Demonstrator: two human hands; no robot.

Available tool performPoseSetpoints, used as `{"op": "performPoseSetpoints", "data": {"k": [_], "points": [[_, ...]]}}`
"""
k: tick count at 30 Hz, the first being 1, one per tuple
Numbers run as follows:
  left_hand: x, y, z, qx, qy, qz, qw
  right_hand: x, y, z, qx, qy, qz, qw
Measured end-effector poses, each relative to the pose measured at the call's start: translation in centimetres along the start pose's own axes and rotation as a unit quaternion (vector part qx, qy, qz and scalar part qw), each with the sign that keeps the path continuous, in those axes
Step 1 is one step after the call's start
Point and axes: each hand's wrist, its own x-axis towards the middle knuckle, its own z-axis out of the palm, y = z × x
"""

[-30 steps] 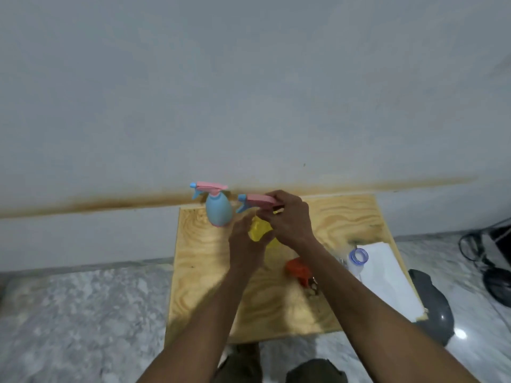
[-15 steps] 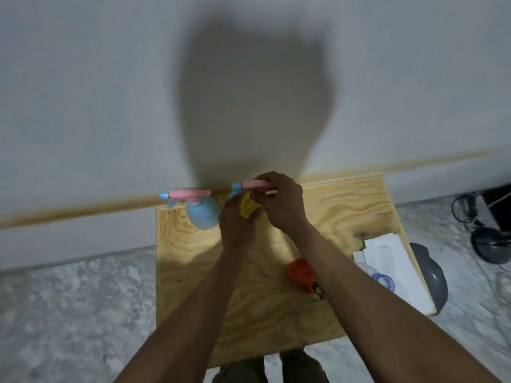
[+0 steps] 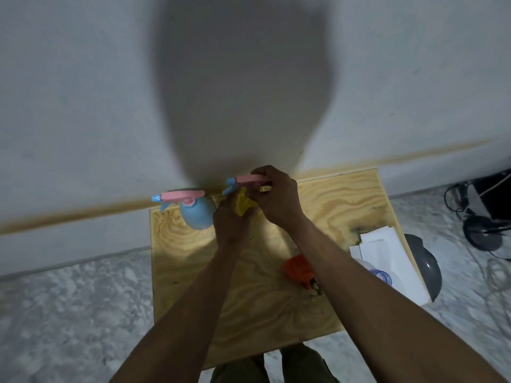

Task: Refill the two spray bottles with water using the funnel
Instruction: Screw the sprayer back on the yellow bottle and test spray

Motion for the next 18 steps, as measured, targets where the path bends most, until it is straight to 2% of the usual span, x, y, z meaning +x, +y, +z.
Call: {"op": "performPoseSetpoints", "data": {"k": [10,12,15,18], "points": [[-0.4,-0.1,0.2,0.036,-0.028,-0.031,0.998,-2.2,-1.5,-3.0,-0.007,-0.023,0.074,0.997],[-1.4,0.2,-0.1,0.022,-0.032,-0.056,0.998,-3.3,-3.0,-5.3,0.027,0.007,0.076,0.997],[-4.4,1.0,-0.1,0.024,0.001,-0.041,0.999,-5.4,-4.1,-10.2,0.109,0.091,0.026,0.989],[-9.2,3.1,0.4,-0.054,0.016,-0.033,0.998,-8.1,-2.6,-16.2,0.181,0.176,0.002,0.968]]}}
